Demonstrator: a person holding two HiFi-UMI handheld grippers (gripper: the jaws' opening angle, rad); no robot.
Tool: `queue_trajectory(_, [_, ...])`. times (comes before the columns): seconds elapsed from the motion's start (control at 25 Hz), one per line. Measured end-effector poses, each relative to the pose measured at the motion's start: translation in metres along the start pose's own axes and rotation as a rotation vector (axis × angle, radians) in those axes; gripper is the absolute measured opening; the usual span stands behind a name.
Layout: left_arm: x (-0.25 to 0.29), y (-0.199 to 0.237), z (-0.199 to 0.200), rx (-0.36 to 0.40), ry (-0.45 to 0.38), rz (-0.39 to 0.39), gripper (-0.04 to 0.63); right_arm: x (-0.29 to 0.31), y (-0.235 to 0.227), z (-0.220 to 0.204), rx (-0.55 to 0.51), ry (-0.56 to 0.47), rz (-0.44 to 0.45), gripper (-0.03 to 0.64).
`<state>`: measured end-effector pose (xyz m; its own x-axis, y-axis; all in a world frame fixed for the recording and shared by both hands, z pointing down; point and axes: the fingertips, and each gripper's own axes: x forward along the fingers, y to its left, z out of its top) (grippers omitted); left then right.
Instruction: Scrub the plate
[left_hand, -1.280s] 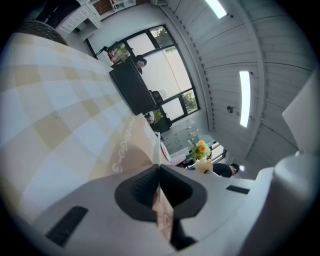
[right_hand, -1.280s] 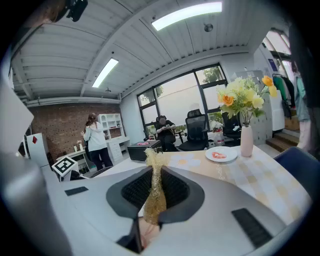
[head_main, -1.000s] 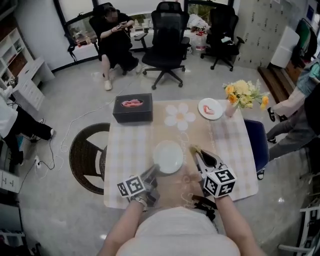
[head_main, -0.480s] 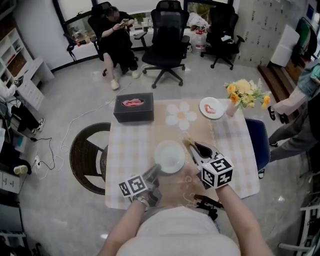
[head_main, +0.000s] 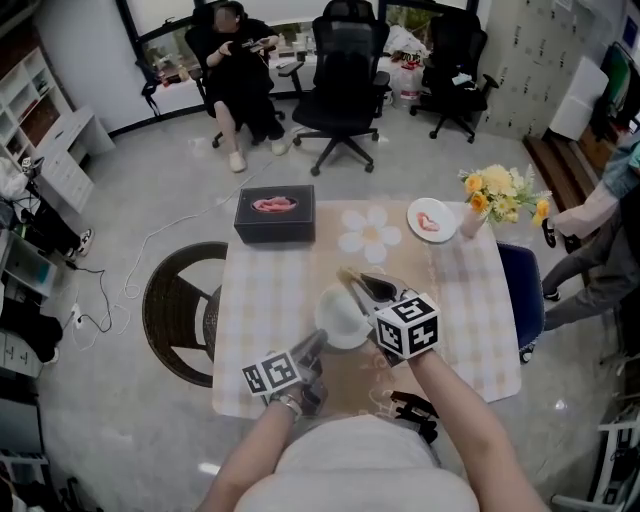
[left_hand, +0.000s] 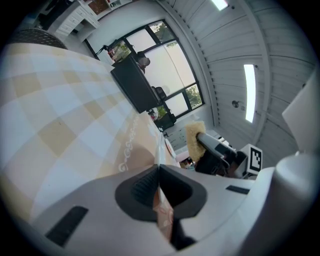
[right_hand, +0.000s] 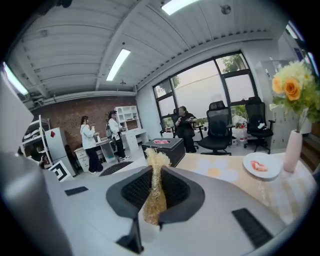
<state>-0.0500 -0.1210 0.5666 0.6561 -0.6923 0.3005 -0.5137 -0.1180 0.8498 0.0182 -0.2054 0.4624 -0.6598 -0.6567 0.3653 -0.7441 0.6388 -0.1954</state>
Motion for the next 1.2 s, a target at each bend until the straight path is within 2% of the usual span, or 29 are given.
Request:
queue_trajectory(0.24, [0.001,0.0,0.0,0.0,0.0,-0.001,0.017,0.031,0.017,-0.02,-0.014,0.079,0.064,0.052])
queue_trajectory(0.48, [0.0,0.0,0.0,-0.006,0.003,0.002,0.017,0.041,0.027,-0.033,0.024,0.087,0.083,0.054])
queue_trajectory(0.92, [0.001,0.0,0.0,0.006,0.003,0.007,0.017,0.051,0.019,-0.048,0.048,0.09,0.057,0.054])
queue_trajectory(1.2, [0.0,0.0,-0.001,0.018,-0.001,0.007,0.017,0.049,-0.001,-0.051,0.069,0.084,-0.006,0.054])
